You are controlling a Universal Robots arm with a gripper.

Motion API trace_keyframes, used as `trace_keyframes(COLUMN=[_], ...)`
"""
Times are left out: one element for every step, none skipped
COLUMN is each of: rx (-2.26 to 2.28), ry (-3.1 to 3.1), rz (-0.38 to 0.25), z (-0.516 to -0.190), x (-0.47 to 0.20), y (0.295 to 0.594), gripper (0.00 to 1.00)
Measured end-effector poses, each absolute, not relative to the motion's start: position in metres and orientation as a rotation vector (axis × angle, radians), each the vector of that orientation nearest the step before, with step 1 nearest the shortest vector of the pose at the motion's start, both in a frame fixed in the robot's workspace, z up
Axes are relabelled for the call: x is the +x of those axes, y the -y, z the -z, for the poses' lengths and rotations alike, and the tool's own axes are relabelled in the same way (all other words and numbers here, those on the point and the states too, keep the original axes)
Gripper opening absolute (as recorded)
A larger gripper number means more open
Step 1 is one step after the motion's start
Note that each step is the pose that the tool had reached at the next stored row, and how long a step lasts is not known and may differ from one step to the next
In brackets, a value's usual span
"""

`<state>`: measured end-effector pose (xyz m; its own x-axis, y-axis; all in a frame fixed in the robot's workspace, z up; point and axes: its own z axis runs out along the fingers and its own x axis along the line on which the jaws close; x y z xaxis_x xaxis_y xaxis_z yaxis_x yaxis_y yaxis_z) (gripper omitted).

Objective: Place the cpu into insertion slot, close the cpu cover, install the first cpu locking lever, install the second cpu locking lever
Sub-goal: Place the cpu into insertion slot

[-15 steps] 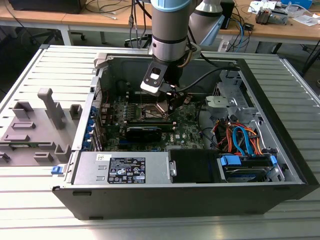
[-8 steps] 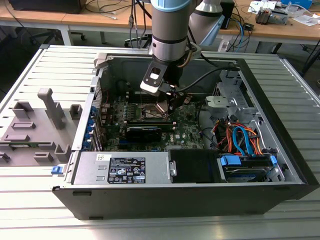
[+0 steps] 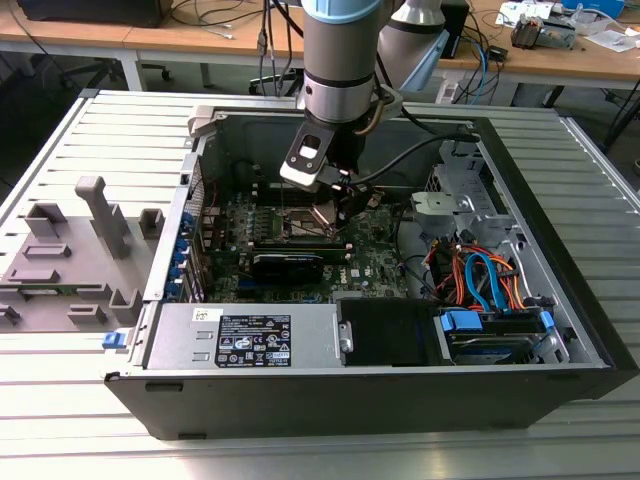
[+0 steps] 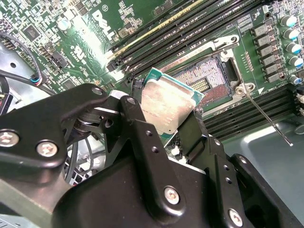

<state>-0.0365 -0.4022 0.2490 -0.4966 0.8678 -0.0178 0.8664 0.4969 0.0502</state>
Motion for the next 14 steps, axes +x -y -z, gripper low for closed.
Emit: trace_keyframes(rx=[1.556,1.557,1.558,1.560,1.561,1.562,1.563,1.564,1.565,1.567,1.567,1.568,1.569,1.571], ry=[-2.682,-2.681,-2.680,-2.679,-2.679,-2.678,-2.677,-2.677,-2.676,-2.675,-2.675,-2.674,-2.674,-2.673], rz=[-0.053,-0.053,-0.053,-0.053,-0.053,-0.053,-0.053,-0.053,-0.053,-0.053,-0.053,-0.053,-0.053,-0.053], z=[-0.2490,-0.2490,-0.2490,-0.2490,-0.2490,-0.2490,-0.2490,-0.2490,-0.2490,-0.2490,-0.2490,-0.2490,-0.2490,-0.2490], x=[-0.0365,-0.0365,-0.0365,-0.0365,-0.0365,-0.0365,-0.0365,-0.0365,-0.0365,-0.0365,-0.0365,-0.0365,-0.0365,-0.0365], y=[0.4022,0.4023,0.4022,0.4022,0.4022,0.4022,0.4022,0.4022,0.4023,0.4022,0.4022,0.4023,0.4022,0.4022], gripper=[0.55,0.55,0.55,0.55,0.55,0.55,0.55,0.55,0.55,0.55,0.55,0.55,0.55,0.55])
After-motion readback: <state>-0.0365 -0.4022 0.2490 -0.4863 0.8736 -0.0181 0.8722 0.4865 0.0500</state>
